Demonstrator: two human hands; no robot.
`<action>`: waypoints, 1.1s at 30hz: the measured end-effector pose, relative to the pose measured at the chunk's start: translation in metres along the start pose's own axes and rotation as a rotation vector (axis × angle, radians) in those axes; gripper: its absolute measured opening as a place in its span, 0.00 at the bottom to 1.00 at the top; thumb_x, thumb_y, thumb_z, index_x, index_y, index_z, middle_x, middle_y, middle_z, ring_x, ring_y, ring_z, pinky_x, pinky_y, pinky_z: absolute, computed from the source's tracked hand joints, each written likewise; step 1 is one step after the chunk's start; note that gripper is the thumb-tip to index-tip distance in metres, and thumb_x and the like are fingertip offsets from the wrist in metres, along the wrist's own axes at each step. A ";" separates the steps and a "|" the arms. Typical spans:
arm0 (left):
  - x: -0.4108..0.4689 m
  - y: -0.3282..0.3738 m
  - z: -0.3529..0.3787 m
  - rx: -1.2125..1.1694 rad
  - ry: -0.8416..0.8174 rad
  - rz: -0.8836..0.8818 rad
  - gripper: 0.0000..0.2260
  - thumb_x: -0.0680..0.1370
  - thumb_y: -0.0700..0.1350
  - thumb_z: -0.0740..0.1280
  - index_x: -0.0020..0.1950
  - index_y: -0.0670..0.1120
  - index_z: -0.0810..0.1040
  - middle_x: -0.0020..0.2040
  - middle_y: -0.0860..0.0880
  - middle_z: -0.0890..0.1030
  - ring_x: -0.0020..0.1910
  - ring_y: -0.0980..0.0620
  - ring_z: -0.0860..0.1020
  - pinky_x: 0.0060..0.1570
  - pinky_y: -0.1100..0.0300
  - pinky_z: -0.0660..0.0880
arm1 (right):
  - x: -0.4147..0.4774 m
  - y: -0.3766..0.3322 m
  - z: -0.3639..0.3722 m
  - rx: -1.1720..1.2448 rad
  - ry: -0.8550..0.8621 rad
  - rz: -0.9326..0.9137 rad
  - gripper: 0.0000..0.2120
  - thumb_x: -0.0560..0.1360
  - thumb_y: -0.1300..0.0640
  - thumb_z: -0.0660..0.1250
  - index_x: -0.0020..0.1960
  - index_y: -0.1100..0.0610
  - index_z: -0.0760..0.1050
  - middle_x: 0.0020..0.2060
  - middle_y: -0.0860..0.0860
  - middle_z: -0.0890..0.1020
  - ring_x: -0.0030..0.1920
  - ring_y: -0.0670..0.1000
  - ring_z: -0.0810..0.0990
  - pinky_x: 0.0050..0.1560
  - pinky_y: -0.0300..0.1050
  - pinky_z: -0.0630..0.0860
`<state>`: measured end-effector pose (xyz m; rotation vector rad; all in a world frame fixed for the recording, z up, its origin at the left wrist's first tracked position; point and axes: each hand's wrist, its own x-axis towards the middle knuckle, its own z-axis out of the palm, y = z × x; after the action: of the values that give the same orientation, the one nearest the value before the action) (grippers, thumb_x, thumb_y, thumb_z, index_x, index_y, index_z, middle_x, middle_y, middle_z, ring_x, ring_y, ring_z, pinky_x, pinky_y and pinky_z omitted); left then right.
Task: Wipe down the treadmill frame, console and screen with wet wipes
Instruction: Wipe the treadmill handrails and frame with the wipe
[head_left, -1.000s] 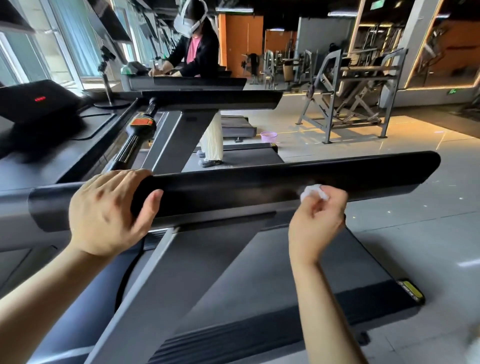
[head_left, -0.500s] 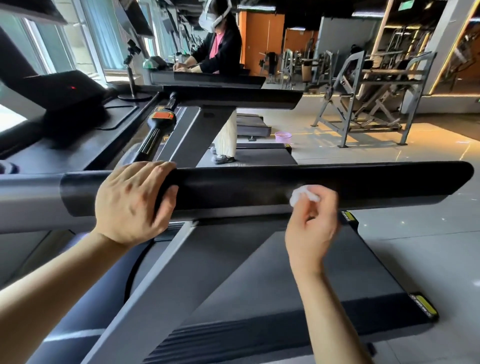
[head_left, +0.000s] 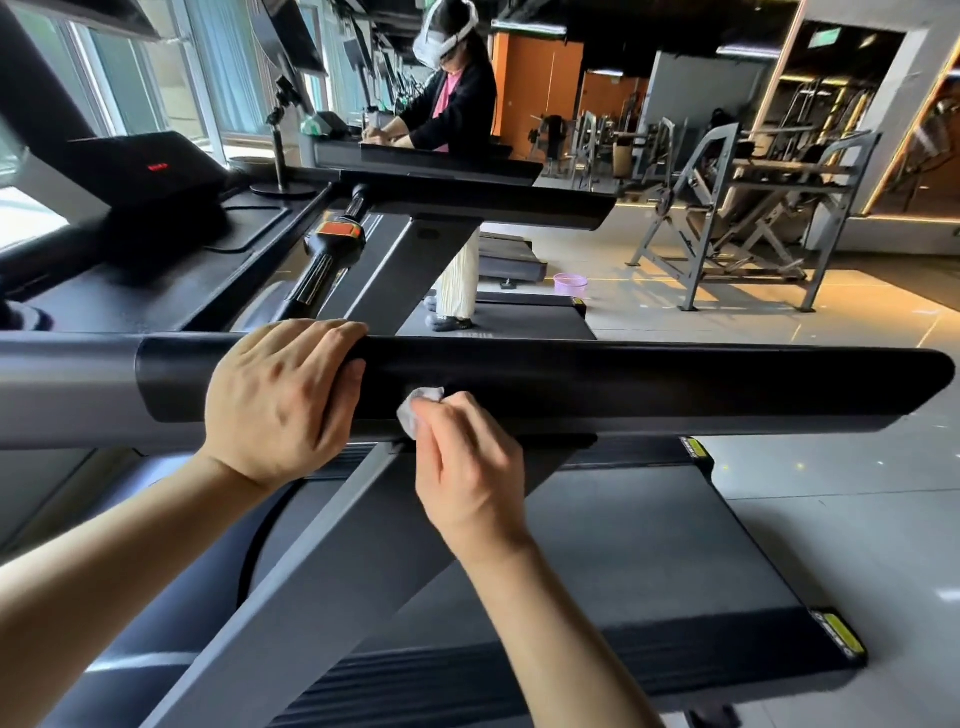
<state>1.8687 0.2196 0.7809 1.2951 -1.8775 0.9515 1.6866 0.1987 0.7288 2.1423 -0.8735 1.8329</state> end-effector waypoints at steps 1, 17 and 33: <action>0.000 0.000 0.000 0.002 0.004 0.002 0.16 0.83 0.45 0.59 0.61 0.38 0.80 0.54 0.42 0.84 0.50 0.38 0.81 0.50 0.47 0.75 | 0.000 0.006 -0.006 -0.035 -0.010 -0.025 0.10 0.81 0.67 0.64 0.44 0.60 0.81 0.35 0.53 0.76 0.34 0.56 0.76 0.36 0.48 0.77; 0.001 -0.002 -0.001 0.064 -0.063 0.000 0.18 0.83 0.49 0.57 0.61 0.38 0.79 0.53 0.43 0.82 0.48 0.39 0.80 0.50 0.47 0.75 | 0.020 -0.009 0.006 -0.142 0.046 0.080 0.13 0.82 0.64 0.61 0.57 0.64 0.83 0.38 0.57 0.76 0.38 0.60 0.75 0.40 0.52 0.72; 0.003 0.001 -0.003 0.075 -0.092 -0.023 0.20 0.82 0.50 0.56 0.61 0.39 0.79 0.52 0.43 0.82 0.48 0.39 0.80 0.50 0.47 0.75 | 0.050 0.037 -0.026 -0.500 0.096 0.233 0.06 0.74 0.61 0.65 0.43 0.57 0.82 0.38 0.56 0.75 0.37 0.63 0.76 0.38 0.52 0.71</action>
<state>1.8676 0.2209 0.7847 1.4237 -1.9085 0.9738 1.6478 0.1667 0.7732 1.6875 -1.4277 1.5731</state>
